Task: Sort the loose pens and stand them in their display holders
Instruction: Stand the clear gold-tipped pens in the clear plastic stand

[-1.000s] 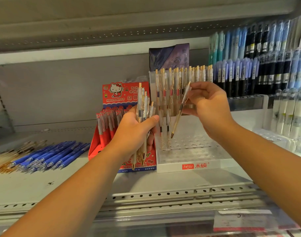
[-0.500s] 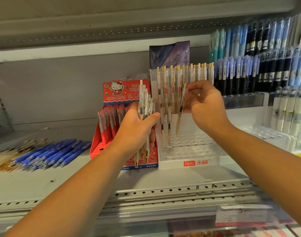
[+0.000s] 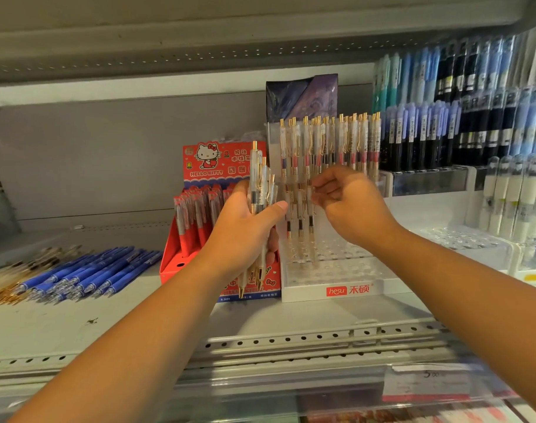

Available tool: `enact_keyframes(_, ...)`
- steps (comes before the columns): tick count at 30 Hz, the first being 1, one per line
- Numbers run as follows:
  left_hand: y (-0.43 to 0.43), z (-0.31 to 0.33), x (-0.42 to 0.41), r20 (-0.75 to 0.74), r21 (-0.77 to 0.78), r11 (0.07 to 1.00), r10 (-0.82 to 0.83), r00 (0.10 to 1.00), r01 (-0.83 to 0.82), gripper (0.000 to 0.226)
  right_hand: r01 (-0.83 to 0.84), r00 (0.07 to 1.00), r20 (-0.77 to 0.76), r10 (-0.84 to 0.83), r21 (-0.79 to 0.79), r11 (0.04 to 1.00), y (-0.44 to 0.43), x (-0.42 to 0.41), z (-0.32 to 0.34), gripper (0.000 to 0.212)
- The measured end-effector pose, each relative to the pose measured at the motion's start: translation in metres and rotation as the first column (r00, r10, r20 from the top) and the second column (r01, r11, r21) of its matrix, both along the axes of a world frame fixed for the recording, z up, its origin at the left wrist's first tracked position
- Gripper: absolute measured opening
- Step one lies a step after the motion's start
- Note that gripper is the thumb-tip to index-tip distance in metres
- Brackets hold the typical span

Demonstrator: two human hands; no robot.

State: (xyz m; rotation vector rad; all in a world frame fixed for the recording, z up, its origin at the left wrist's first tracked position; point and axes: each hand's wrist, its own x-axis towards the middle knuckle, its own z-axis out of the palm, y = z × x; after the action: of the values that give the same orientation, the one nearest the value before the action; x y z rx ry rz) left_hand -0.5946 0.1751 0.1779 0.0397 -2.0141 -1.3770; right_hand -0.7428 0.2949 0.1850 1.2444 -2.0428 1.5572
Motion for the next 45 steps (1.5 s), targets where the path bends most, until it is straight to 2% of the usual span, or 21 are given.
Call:
enact_keyframes(4,0.001,0.000,0.002,0.014,-0.051,0.998,0.031,0.999,-0.030,0.019,0.051,0.998,-0.042,-0.049,0.052,0.997,0.001,0.002,0.000,0.035)
enact_keyframes(7,0.002,0.000,0.002,0.006,-0.094,0.994,0.062,0.998,-0.061,0.019,0.110,0.991,-0.092,-0.102,0.096,0.989,0.004,0.004,0.000,0.030)
enact_keyframes(10,0.003,0.001,0.002,-0.004,-0.087,0.995,0.055,0.999,-0.055,0.022,0.196,0.975,-0.122,-0.184,0.096,0.976,0.006,0.011,0.001,0.019)
enact_keyframes(12,0.004,0.001,0.002,-0.005,-0.074,0.997,0.034,0.999,-0.034,0.022,0.255,0.952,-0.188,-0.240,0.061,0.965,0.007,0.020,0.005,0.023)
enact_keyframes(13,0.003,0.001,0.002,-0.007,-0.071,0.997,0.026,1.000,-0.026,0.022,0.229,0.955,-0.203,-0.218,0.032,0.973,0.008,0.026,0.007,0.023)
enact_keyframes(14,0.003,0.001,0.002,-0.010,-0.064,0.998,0.016,1.000,-0.017,0.023,0.153,0.972,-0.179,-0.149,0.009,0.988,0.008,0.032,0.010,0.021)
enact_keyframes(16,0.004,0.001,0.002,-0.027,-0.042,0.999,-0.012,1.000,0.011,0.024,-0.078,0.997,-0.016,0.078,0.004,0.997,0.008,0.044,0.014,0.014)
enact_keyframes(18,0.004,0.001,0.002,-0.034,-0.041,0.999,-0.037,0.999,0.035,0.024,-0.262,0.950,0.174,0.258,-0.005,0.965,0.008,0.052,0.014,0.014)
enact_keyframes(21,0.003,0.001,0.002,-0.006,-0.062,0.997,-0.048,0.999,0.047,0.025,-0.312,0.914,0.266,0.307,-0.025,0.950,0.007,0.053,0.011,0.019)
enact_keyframes(26,0.003,-0.001,0.001,0.002,-0.033,0.993,-0.117,0.993,0.117,0.032,-0.353,0.845,0.377,0.378,-0.136,0.926,0.013,0.048,0.010,0.012)
enact_keyframes(34,0.004,0.000,-0.002,-0.005,0.086,0.988,-0.130,0.992,0.130,0.016,-0.282,0.824,0.424,0.376,-0.270,0.921,0.020,0.040,0.013,0.019)
enact_keyframes(39,0.002,0.000,-0.004,-0.010,0.079,0.991,-0.104,0.995,0.104,0.011,-0.148,0.811,0.454,0.368,-0.449,0.881,0.030,0.024,0.023,0.021)
enact_keyframes(45,-0.002,-0.002,-0.005,0.005,-0.013,1.000,-0.012,1.000,0.012,0.006,0.005,0.906,0.365,0.214,-0.514,0.858,0.037,0.004,0.026,0.029)
